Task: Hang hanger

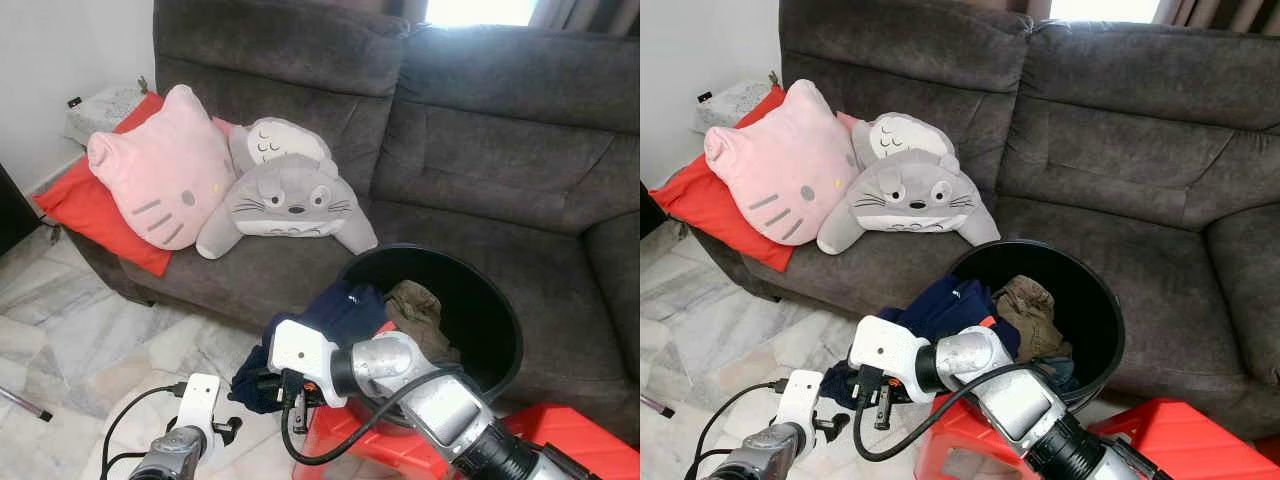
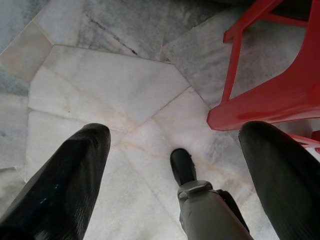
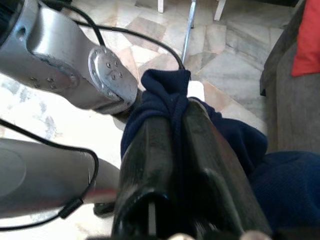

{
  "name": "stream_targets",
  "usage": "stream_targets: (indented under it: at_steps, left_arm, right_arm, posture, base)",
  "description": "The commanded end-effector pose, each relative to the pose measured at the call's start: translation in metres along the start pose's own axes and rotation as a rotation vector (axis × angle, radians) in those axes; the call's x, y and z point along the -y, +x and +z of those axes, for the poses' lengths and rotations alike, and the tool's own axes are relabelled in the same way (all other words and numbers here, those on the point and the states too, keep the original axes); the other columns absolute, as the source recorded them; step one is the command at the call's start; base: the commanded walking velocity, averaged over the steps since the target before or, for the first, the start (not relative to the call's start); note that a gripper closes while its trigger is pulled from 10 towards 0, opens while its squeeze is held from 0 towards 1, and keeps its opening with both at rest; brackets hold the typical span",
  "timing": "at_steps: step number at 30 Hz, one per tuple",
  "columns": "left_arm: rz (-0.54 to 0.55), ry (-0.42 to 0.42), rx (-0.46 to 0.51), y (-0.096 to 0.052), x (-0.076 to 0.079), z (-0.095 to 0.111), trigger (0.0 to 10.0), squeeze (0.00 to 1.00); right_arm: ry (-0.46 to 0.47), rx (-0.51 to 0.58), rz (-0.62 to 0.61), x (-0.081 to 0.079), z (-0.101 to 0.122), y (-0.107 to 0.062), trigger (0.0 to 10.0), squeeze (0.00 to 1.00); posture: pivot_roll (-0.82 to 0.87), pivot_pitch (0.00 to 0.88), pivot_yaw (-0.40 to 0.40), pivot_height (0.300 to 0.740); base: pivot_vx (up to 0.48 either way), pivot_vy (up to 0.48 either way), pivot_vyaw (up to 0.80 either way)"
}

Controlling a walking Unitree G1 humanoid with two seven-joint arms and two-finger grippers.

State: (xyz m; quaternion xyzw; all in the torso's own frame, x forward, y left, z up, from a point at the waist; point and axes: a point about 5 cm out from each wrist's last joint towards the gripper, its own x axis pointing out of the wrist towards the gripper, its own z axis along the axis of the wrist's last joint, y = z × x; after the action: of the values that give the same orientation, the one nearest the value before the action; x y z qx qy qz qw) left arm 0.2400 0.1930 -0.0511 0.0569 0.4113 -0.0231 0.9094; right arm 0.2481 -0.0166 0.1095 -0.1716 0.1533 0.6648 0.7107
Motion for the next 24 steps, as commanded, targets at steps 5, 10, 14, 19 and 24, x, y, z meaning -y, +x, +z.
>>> stream_targets:
  at_steps: [5,10,14,19,24]
  left_arm:
    - [-0.004,0.005,-0.01,0.0004,0.0016,0.0005,10.0,0.0]
    - [-0.004,0.007,-0.012,0.0004,0.0016,0.0004,10.0,0.0]
    - [-0.003,0.007,-0.013,0.0004,0.0015,0.0004,10.0,0.0]
    - [-0.003,0.008,-0.013,0.0004,0.0015,0.0003,10.0,0.0]
    - [-0.003,0.008,-0.014,0.0004,0.0015,0.0003,10.0,0.0]
  right_arm:
    - [-0.015,-0.028,0.017,-0.0023,-0.0054,-0.0002,10.0,1.0]
    - [-0.026,-0.046,0.03,-0.0041,-0.0073,-0.0008,10.0,1.0]
    - [-0.037,-0.063,0.036,-0.0051,-0.009,-0.0007,10.0,1.0]
    - [-0.045,-0.063,0.033,-0.0051,-0.0082,-0.0018,10.0,1.0]
    - [-0.056,-0.064,0.024,-0.0039,-0.0064,-0.0037,10.0,1.0]
  posture:
    - [-0.09,0.0,-0.027,0.74]
    - [-0.09,0.0,-0.027,0.74]
    - [-0.09,0.0,-0.027,0.74]
    - [-0.09,0.0,-0.027,0.74]
    - [-0.09,0.0,-0.027,0.74]
  base:
    - [0.0,0.0,0.0]
    - [0.0,0.0,0.0]
    - [0.0,0.0,0.0]
    - [0.0,0.0,0.0]
    - [0.0,0.0,0.0]
